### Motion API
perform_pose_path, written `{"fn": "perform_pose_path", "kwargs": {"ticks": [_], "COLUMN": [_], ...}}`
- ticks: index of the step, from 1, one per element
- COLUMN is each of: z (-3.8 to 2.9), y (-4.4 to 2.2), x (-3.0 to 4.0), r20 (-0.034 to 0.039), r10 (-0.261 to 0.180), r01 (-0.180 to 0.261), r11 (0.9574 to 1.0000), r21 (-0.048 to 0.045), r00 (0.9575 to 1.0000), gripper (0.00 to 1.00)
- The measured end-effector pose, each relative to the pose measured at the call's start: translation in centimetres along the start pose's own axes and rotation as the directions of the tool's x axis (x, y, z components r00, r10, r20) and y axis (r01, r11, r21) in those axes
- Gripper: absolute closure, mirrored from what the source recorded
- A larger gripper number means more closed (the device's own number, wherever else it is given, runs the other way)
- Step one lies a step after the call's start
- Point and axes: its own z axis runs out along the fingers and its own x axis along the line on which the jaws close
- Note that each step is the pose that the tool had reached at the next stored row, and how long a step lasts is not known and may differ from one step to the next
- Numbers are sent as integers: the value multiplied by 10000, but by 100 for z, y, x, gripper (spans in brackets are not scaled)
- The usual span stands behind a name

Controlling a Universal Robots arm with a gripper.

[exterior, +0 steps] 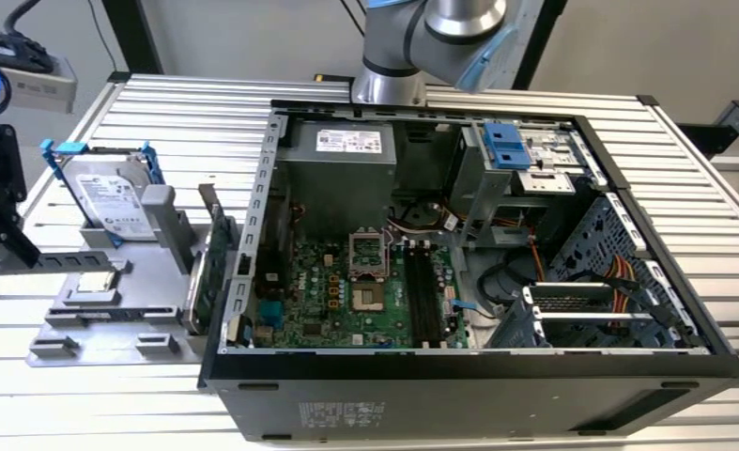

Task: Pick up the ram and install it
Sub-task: 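Pick up the ram and move it above insertion slot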

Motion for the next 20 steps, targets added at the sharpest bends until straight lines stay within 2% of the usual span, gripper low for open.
{"fn": "perform_pose_path", "kwargs": {"ticks": [10,20], "z": [-151,-241], "y": [0,-1], "x": [-2,-4], "r20": [0,-3], "r10": [13,12], "r01": [-13,-12], "r11": [10000,10000], "r21": [1,0], "r00": [10000,10000], "gripper": [100,100]}}
